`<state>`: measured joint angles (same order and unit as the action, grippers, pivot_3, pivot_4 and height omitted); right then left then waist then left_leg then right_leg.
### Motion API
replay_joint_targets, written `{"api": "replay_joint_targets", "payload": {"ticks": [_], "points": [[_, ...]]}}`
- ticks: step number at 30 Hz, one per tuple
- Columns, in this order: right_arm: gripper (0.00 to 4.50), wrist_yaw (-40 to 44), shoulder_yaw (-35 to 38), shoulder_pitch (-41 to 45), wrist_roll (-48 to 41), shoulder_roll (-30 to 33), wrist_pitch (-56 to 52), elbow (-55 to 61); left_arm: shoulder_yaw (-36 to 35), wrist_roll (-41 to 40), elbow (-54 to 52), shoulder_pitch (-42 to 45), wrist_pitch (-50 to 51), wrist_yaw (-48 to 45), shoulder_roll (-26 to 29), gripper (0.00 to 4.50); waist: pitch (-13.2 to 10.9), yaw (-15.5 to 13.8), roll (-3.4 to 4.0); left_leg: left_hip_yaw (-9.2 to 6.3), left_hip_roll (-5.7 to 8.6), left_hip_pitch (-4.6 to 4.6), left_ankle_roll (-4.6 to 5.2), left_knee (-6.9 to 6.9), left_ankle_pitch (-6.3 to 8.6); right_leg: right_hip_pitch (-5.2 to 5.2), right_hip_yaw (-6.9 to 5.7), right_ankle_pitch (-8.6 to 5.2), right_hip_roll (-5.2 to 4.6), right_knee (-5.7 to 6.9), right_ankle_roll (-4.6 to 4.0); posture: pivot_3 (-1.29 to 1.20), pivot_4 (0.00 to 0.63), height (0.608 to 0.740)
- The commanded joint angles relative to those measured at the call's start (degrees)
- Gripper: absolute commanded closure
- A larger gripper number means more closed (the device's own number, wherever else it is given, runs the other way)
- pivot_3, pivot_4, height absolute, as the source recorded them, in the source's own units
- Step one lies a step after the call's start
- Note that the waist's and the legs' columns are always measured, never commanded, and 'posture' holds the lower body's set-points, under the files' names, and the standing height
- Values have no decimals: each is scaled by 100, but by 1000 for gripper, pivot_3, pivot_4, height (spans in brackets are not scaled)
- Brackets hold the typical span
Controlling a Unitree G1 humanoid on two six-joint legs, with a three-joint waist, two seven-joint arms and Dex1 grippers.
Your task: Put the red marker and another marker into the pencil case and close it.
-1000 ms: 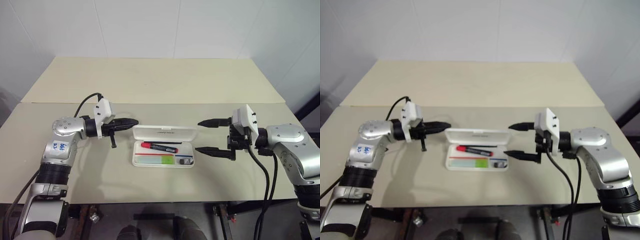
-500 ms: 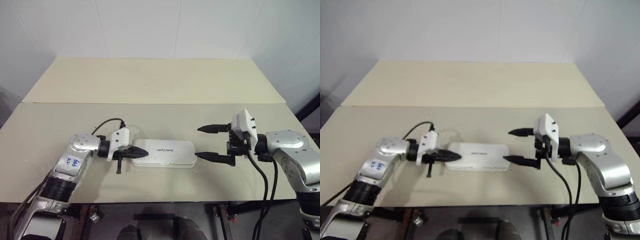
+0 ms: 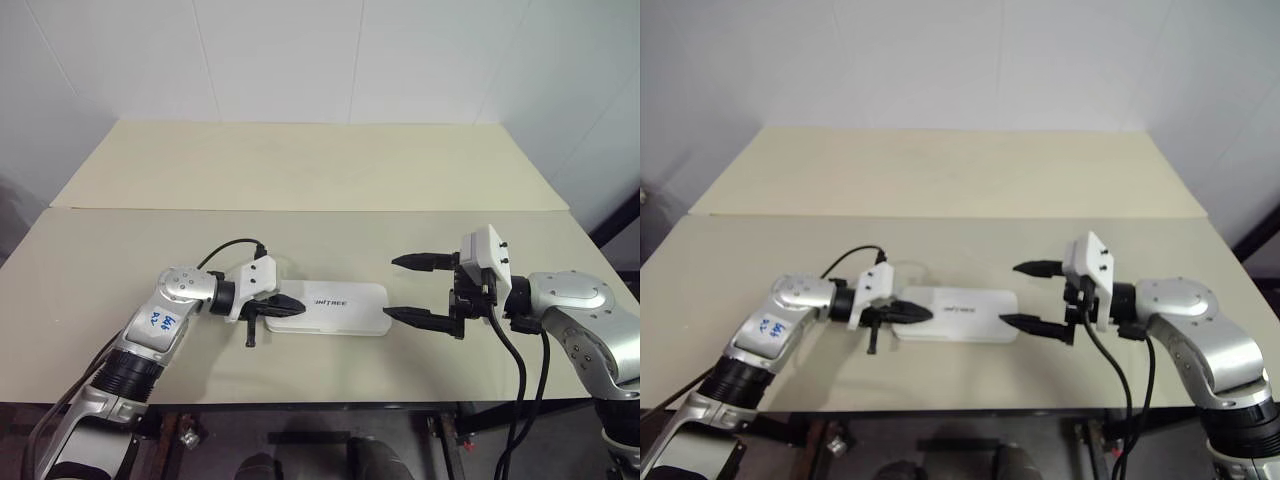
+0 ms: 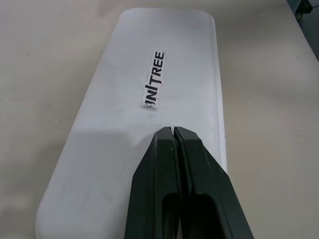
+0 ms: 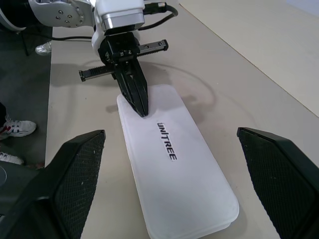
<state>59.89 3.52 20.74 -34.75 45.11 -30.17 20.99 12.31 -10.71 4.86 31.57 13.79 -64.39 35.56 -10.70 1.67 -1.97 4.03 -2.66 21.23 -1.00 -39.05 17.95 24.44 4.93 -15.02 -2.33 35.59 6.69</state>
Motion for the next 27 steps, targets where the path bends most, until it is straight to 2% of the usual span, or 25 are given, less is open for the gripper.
{"api": "replay_joint_targets", "payload": {"ticks": [1, 5, 11, 15, 19, 25, 27], "points": [[0, 30, 150, 75, -67, 31, 64, 36, -378, -379, -212, -97, -90, -119, 7, 4450, 0, 0, 0, 1, 0, 1, 0, 0, 0, 0, 0, 0, -1, -1, 0, 0, 150, 740], [0, 192, 73, 246, 66, 77, 185, -257, -1034, -902, -466, -239, -132, -229, 199, 4450, -1, 17, 0, 1, -3, 8, 1, 3, 2, 11, -1, 0, 0, 2, 1, 0, 150, 740], [0, 430, 9, 503, 247, 101, 364, -716, -2056, -1632, -1009, -544, 527, -103, 725, 4450, -2, 15, 1, 0, -7, 7, 2, 16, 3, 15, -6, -4, 1, -1, -6, 0, 150, 740], [0, 569, 17, 671, 381, 119, 562, -988, -2885, -2176, -1430, -960, 1172, 5, 1213, 3546, -4, 30, -1, 2, -7, 8, 2, 17, 6, 15, -5, -4, -1, -7, -5, 0, 150, 740], [0, 697, 61, 840, 439, 126, 716, -1274, -3328, -2405, -1616, -1256, 1328, 8, 1467, 2177, -4, 29, 0, 5, -9, 6, -2, 19, 9, 15, -8, -6, -2, -10, -8, 0, 150, 740], [0, 957, 174, 817, 568, 318, 1009, -1532, -3597, -2220, -1313, -1582, 949, -55, 1614, 132, -6, 13, 2, 11, -8, 6, -5, 23, 10, 16, -10, -7, -6, -13, -10, 0, 150, 740], [0, 1050, 160, 769, 691, 426, 1162, -1661, -3616, -2191, -1222, -1704, 845, -108, 1632, 20, -6, 13, 2, 12, -8, 6, -7, 25, 12, 17, -11, -8, -6, -18, -10, 0, 150, 740]]}}
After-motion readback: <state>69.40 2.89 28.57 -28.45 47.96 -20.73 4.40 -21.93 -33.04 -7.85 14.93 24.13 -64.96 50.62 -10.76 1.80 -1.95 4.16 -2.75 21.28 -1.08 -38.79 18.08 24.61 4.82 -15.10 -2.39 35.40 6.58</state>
